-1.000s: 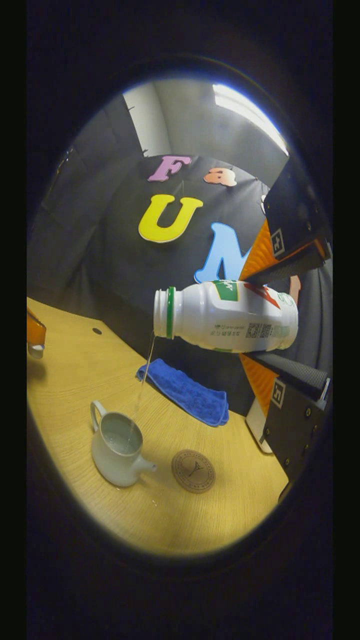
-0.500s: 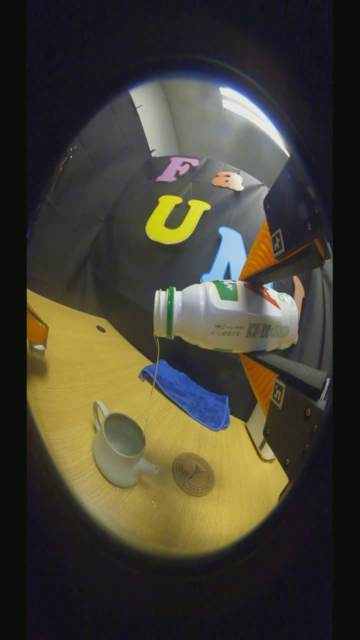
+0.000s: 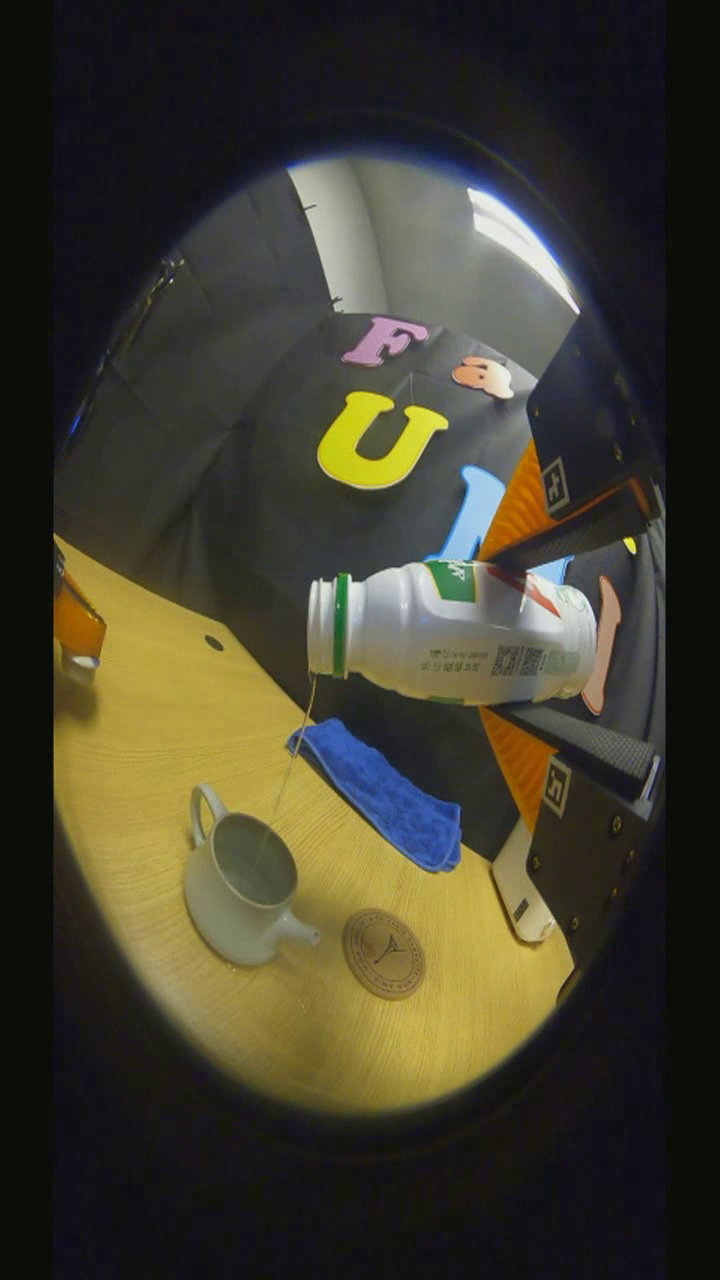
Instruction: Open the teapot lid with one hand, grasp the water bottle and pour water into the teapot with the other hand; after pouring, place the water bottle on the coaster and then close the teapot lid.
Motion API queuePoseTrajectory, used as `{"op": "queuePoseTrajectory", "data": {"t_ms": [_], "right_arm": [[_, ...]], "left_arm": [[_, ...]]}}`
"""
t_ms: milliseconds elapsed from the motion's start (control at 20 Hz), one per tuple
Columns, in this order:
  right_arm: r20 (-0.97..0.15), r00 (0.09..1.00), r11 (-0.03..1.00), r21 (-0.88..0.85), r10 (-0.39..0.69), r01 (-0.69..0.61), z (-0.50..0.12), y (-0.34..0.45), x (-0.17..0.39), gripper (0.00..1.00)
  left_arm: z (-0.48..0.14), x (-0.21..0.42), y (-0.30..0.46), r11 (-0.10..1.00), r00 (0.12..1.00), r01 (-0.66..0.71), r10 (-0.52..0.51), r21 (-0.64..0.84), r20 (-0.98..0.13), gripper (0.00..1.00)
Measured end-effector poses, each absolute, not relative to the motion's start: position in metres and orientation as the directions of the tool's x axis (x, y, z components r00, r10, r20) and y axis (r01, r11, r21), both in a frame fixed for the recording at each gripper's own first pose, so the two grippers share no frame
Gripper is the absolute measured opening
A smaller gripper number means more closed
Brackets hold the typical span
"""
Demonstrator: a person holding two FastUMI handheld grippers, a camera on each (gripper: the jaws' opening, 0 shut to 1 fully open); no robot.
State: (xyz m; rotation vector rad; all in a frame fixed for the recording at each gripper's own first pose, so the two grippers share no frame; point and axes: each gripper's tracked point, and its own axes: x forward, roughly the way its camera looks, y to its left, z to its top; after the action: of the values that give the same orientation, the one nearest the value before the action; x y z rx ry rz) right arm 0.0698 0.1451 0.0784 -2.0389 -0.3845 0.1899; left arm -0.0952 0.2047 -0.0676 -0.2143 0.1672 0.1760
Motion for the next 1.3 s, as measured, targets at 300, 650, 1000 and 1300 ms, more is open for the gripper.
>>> {"op": "queuePoseTrajectory", "data": {"t_ms": [300, 650, 1000, 1300], "right_arm": [[0.023, 0.928, -0.469, -0.858, 0.373, 0.210, 0.077, 0.153, 0.069, 0.73], [0.017, 0.924, -0.500, -0.837, 0.382, 0.221, 0.076, 0.155, 0.070, 0.73], [-0.020, 0.945, -0.400, -0.909, 0.327, 0.119, 0.057, 0.139, 0.077, 0.73], [-0.072, 0.965, -0.111, -0.993, 0.253, -0.045, 0.023, 0.117, 0.079, 0.73]], "left_arm": [[-0.067, -0.095, 0.204, 0.962, 0.971, -0.193, 0.158, -0.196, -0.180, 0.11], [-0.069, -0.094, 0.204, 0.962, 0.971, -0.194, 0.159, -0.192, -0.181, 0.11], [-0.066, -0.094, 0.205, 0.963, 0.972, -0.190, 0.158, -0.188, -0.173, 0.11], [-0.053, -0.098, 0.207, 0.967, 0.976, -0.183, 0.158, -0.176, -0.146, 0.07]]}}
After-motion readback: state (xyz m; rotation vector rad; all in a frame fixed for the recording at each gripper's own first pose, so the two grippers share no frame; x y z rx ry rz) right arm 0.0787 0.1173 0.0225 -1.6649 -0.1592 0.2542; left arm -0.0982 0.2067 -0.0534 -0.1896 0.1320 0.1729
